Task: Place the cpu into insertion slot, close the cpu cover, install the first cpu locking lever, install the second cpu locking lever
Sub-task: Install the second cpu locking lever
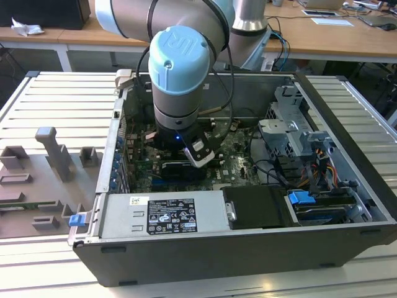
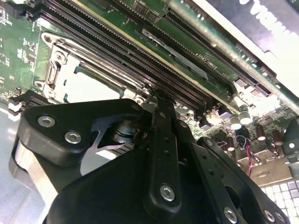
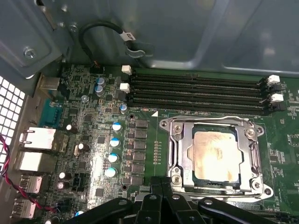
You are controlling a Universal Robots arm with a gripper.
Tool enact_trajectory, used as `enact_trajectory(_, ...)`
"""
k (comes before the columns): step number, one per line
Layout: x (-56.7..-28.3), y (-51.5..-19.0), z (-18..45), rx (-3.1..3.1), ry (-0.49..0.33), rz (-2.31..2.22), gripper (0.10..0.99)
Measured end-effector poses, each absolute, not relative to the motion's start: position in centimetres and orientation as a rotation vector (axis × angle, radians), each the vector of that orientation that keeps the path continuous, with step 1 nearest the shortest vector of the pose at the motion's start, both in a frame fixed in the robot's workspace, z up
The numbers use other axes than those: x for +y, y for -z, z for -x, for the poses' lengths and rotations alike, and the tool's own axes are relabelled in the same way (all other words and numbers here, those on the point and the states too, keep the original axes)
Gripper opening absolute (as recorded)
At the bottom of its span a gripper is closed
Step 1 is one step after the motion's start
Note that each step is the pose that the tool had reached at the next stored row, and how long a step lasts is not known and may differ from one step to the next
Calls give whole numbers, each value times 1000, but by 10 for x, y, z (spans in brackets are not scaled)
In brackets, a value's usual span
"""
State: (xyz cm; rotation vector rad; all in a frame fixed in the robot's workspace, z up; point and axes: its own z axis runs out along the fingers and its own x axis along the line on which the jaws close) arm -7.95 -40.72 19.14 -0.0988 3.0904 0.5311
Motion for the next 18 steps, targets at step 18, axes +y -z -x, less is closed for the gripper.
enact_trajectory(18, -407, -214, 80, 3095, -504, 96, 106)
